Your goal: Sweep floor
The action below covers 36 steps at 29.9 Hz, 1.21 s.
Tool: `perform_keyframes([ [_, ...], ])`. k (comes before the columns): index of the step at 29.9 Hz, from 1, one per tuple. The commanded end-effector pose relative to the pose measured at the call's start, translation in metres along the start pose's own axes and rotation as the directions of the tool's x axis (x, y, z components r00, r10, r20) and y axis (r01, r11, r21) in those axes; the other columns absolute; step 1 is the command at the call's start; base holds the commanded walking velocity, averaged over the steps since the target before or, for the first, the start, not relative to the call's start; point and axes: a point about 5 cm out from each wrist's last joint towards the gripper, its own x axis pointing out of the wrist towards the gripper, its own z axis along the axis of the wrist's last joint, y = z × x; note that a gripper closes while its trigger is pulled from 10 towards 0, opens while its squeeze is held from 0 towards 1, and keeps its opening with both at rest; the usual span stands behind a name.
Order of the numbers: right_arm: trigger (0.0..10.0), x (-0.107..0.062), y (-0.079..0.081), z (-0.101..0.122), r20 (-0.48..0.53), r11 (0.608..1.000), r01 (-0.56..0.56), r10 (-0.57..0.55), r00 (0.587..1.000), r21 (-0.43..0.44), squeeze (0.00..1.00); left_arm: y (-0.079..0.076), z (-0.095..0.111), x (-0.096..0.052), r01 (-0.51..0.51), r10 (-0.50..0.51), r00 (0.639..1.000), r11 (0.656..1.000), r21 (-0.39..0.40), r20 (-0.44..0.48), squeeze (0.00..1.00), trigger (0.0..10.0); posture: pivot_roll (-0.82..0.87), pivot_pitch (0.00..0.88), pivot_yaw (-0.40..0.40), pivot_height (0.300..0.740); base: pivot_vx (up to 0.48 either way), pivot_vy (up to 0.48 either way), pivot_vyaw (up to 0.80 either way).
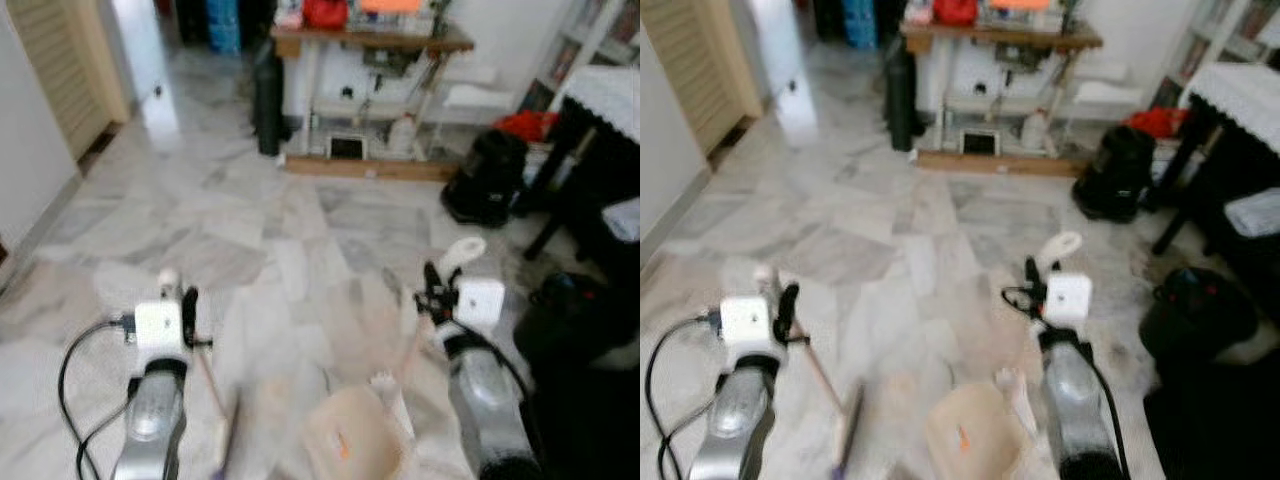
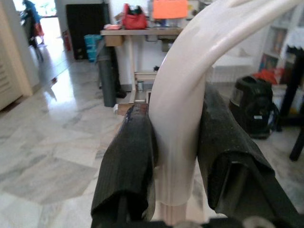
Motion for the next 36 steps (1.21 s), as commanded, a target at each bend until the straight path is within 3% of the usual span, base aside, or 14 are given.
perform_keyframes([
  [1,10.0,0.003,-0.007,0.008,0.037,1.000,0.016,-0.015,0.999,-0.012,0.00,-0.006,0.012,0.004,0.014,-0.014,0.998,1.000,-0.012,0.057,0.00,10.0,-0.01,0.000,-0.022,0.740,0.349,0.000,0.00],
  [27,10.0,0.002,-0.007,0.006,0.026,1.000,0.020,-0.019,0.999,-0.014,0.00,-0.005,0.011,0.002,0.020,-0.019,0.998,1.000,-0.015,0.057,0.00,10.0,0.00,0.000,-0.020,0.740,0.348,0.000,0.00],
  [32,10.0,0.002,-0.008,0.006,0.029,1.000,0.026,-0.026,0.999,-0.015,0.00,-0.008,0.012,0.003,0.040,-0.038,0.997,0.999,-0.028,0.066,0.00,10.0,0.00,0.000,-0.017,0.740,0.000,0.000,0.00],
  [36,10.0,0.002,-0.019,0.008,0.027,0.986,0.132,-0.130,0.991,-0.100,0.00,-0.006,0.011,0.003,0.074,-0.072,0.996,0.997,-0.027,0.057,0.00,10.0,-0.01,0.000,-0.003,0.740,0.000,0.000,0.00],
])
